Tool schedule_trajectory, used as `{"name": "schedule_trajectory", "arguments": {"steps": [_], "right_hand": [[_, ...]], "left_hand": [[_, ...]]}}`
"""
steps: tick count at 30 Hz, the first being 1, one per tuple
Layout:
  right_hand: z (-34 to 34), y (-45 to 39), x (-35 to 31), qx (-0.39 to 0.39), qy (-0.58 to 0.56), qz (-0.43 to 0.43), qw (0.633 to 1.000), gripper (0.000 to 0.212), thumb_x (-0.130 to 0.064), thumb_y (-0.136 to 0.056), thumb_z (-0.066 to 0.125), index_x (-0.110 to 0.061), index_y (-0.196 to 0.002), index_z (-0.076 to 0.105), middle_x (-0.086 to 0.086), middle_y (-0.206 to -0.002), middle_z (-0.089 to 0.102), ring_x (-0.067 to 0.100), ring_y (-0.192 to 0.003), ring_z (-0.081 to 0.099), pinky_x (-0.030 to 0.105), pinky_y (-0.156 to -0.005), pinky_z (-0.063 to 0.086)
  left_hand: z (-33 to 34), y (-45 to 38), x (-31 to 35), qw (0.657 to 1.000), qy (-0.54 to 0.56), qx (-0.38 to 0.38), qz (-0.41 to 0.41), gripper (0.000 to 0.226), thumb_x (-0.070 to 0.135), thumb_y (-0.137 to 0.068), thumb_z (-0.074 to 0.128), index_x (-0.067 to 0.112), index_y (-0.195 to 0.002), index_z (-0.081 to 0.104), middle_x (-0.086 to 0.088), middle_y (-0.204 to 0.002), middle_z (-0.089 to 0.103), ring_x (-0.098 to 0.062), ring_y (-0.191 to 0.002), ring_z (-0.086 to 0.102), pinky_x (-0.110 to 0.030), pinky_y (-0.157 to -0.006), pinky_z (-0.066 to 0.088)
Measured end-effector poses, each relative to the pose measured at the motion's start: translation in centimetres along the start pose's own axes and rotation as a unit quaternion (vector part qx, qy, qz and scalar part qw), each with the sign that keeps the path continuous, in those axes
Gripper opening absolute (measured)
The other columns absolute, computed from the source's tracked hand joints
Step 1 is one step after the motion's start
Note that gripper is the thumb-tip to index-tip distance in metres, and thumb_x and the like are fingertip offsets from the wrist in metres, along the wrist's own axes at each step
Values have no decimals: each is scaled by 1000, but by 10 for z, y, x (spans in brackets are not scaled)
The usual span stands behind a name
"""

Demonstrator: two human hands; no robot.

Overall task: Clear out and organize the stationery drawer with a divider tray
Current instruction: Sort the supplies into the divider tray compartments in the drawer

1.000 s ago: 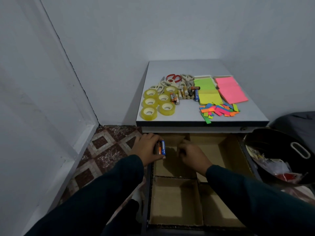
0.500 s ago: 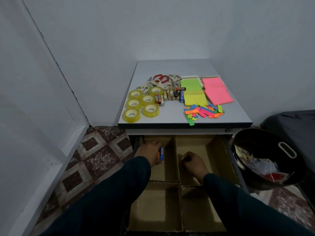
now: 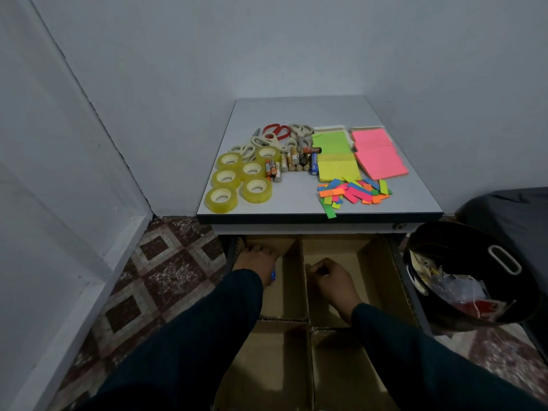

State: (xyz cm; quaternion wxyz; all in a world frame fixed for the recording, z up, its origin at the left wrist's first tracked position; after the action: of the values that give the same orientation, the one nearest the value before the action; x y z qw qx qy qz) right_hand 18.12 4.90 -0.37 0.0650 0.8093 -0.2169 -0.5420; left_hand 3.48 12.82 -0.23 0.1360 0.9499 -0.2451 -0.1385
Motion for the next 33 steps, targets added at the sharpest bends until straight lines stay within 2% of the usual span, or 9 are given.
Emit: {"name": "schedule_trajectory", "arguments": {"steps": [6,10,18,21,23,25,29,31,33], "right_hand": [[4,3,-26,35,-42,-50,997,12,-5,-94,49,-15,-91,54,-4,-86,54,15,-84,53,21,-68,45],[2,4,-30,52,-42,-55,996,22,-4,-92,51,-23,-81,52,-5,-87,54,18,-89,55,30,-76,48],[1,13,-45,60,-45,-70,995,24,-3,-93,48,-23,-80,53,-1,-87,57,20,-91,57,38,-84,51],[1,17,-52,48,-75,-62,994,19,0,-94,44,-15,-88,54,5,-89,58,16,-77,57,31,-71,52],[6,20,-59,11,-115,-44,992,16,4,-95,40,-7,-96,52,7,-87,57,15,-67,56,24,-59,50],[14,22,-64,-37,-143,-12,989,15,5,-96,37,-3,-100,49,9,-85,57,18,-64,57,25,-56,49],[41,23,-63,-94,-117,63,987,17,1,-95,42,-1,-112,48,13,-99,54,17,-76,56,30,-70,51],[54,21,-58,-107,-119,115,980,32,-2,-94,46,-1,-127,46,9,-95,53,18,-81,55,33,-81,52],[62,17,-53,-97,-134,157,974,36,-2,-94,46,0,-130,44,7,-89,49,20,-85,53,35,-91,51]], "left_hand": [[1,-2,-3,998,-47,-8,-30,48,31,-86,63,17,-130,49,-8,-137,46,-27,-129,37,-42,-109,25],[1,-2,-4,999,-37,-7,-32,36,23,-86,64,14,-120,59,-9,-129,54,-25,-124,42,-36,-103,32],[-2,3,-5,999,-26,-1,-26,35,17,-88,61,9,-122,57,-12,-130,53,-27,-125,42,-36,-104,33],[-5,7,-7,999,-29,16,-20,36,14,-87,61,9,-122,57,-12,-132,51,-28,-127,39,-37,-105,31],[-7,13,-9,999,-35,34,-8,35,17,-89,59,11,-123,57,-12,-134,49,-29,-128,38,-38,-107,28],[-9,21,-15,997,-35,72,4,33,22,-92,54,12,-124,57,-12,-134,48,-29,-127,37,-39,-109,24],[-9,46,-30,989,2,146,-3,35,20,-94,46,14,-127,55,-10,-138,40,-28,-130,31,-41,-111,15],[-9,56,-35,985,37,167,-15,38,19,-93,45,15,-130,51,-9,-141,35,-27,-132,27,-40,-111,16],[-9,63,-39,979,77,184,-29,40,20,-93,43,15,-132,48,-7,-144,32,-26,-134,25,-37,-108,19]]}}
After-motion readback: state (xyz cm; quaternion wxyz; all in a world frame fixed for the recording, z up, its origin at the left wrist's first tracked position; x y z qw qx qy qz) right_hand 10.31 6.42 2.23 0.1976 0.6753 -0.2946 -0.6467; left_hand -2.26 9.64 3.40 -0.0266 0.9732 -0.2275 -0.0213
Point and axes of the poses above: each hand's wrist, its own y-axis away from the middle knuckle, its own z-axis out of the palm, x = y × z, the point moved 3 cm from there along -y, towards the middle knuckle
